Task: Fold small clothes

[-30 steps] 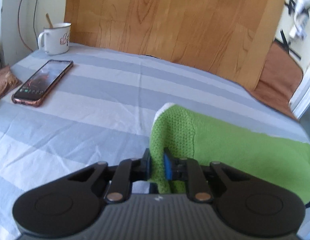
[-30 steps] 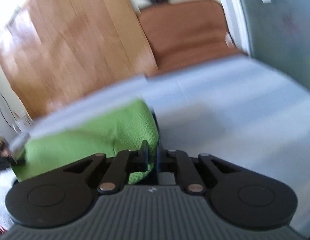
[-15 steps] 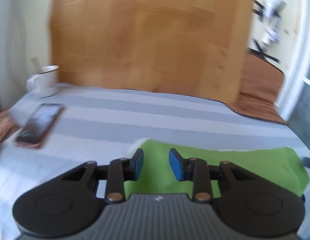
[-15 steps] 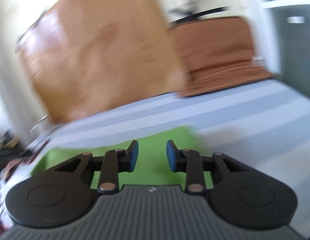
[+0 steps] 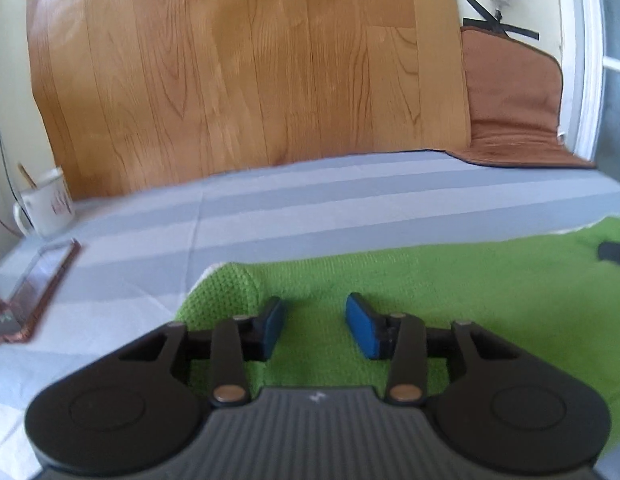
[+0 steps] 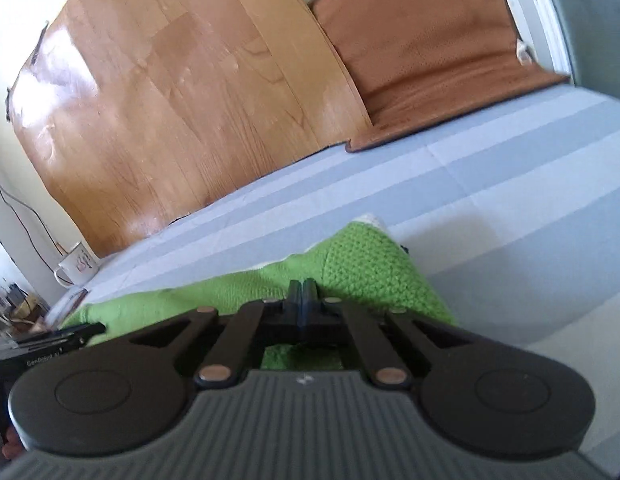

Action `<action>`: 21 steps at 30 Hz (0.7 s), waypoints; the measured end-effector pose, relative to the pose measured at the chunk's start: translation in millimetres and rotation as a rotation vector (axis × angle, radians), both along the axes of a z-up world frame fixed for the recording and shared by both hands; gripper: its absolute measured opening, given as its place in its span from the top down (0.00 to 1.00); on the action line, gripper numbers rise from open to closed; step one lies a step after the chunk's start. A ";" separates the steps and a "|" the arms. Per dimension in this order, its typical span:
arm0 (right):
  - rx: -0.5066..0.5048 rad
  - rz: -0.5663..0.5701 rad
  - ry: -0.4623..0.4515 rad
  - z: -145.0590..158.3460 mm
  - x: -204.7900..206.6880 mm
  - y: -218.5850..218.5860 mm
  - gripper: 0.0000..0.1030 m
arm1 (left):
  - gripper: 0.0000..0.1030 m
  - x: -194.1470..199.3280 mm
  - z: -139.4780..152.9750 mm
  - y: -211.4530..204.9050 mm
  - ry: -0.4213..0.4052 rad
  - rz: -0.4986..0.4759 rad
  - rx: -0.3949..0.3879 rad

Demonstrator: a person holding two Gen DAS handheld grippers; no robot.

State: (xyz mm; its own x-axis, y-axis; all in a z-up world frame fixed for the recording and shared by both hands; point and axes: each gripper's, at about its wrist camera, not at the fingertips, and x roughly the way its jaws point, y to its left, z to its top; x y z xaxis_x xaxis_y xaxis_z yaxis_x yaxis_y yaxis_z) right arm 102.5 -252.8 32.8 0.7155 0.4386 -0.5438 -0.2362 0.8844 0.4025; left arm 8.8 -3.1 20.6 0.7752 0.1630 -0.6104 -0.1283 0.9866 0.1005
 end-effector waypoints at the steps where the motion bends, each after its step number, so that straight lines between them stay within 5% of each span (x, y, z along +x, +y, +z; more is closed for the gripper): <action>1: -0.023 -0.002 -0.016 0.1 -2.0 3.7 1.00 | 0.61 -1.1 0.5 -1.8 -0.008 0.005 0.015; 7: -0.008 -0.013 -0.001 -0.4 6.2 0.0 0.99 | 0.56 -4.0 11.2 4.2 0.007 0.038 -0.042; 9: 0.015 -0.024 0.007 8.0 -7.2 0.0 0.90 | 0.56 -10.3 23.2 4.3 -0.005 0.049 -0.083; 14: -0.030 0.162 -0.105 38.2 -40.4 38.8 0.85 | 0.53 -29.3 43.1 -16.7 -0.098 -0.077 -0.141; 19: -0.154 0.300 -0.065 16.1 -56.6 66.0 0.82 | 0.46 -26.9 7.9 -36.2 -0.033 -0.126 -0.086; 21: -0.071 0.291 -0.058 1.2 -58.1 48.9 0.83 | 0.45 -37.7 -2.1 -40.3 -0.100 -0.147 -0.034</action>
